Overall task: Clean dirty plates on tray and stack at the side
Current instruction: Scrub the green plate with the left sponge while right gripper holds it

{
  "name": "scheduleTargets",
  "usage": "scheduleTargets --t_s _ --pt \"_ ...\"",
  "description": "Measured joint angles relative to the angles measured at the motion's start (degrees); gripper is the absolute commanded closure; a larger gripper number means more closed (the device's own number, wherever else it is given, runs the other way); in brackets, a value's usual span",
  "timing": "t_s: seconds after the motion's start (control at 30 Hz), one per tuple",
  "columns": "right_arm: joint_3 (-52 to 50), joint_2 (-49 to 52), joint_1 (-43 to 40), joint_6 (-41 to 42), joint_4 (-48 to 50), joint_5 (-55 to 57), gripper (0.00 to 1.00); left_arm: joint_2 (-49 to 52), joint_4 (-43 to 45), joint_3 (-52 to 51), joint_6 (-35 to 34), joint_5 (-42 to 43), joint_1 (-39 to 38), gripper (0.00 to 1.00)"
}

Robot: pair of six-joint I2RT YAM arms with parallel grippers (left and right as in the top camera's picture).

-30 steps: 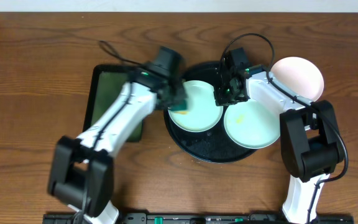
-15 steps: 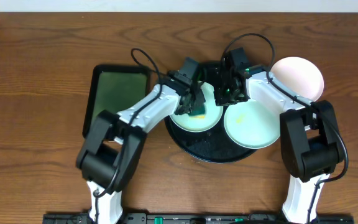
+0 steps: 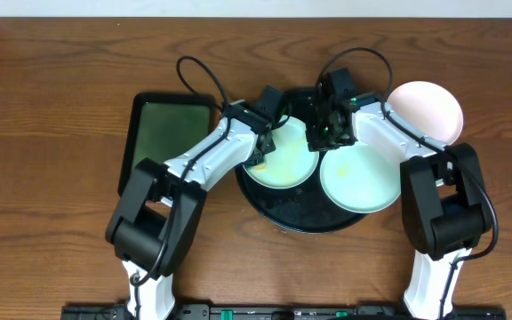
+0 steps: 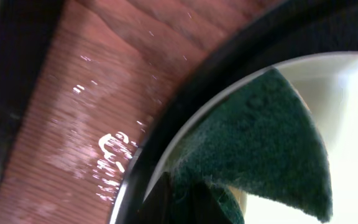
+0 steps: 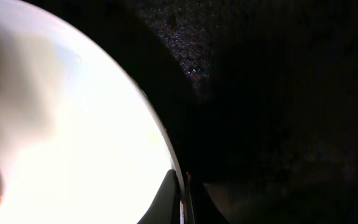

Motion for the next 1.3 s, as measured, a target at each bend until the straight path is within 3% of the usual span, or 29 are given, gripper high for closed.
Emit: scheduleTargets --t_s 0.17,0.47,0.67,0.83,1.13,1.3 --pt "0.0 0.0 0.0 0.0 -0.07 0.0 0.99 -2.69 1.6 -0.55 0.57 0.59 0.7 0.93" --pt "0.0 0.0 0.0 0.0 -0.07 0.0 0.99 -3.28 9.38 -0.79 0.52 18.58 0.87 0.93" --pt "0.0 0.0 0.0 0.0 -0.07 0.0 0.99 -0.22 9.46 -0.81 0.52 22.51 -3.1 0.93" --pt "0.0 0.0 0.0 0.0 -0.09 0.0 0.99 1.4 7.41 -0.52 0.52 20.85 -3.52 0.93" --pt "0.0 0.0 0.0 -0.04 -0.11 -0.02 0.99 0.85 -4.63 0.74 0.39 5.03 -1.64 0.93" --pt "0.02 0.0 0.07 -0.02 -0.35 -0.72 0.99 -0.7 -4.9 0.57 0.39 3.02 1.11 0.93"
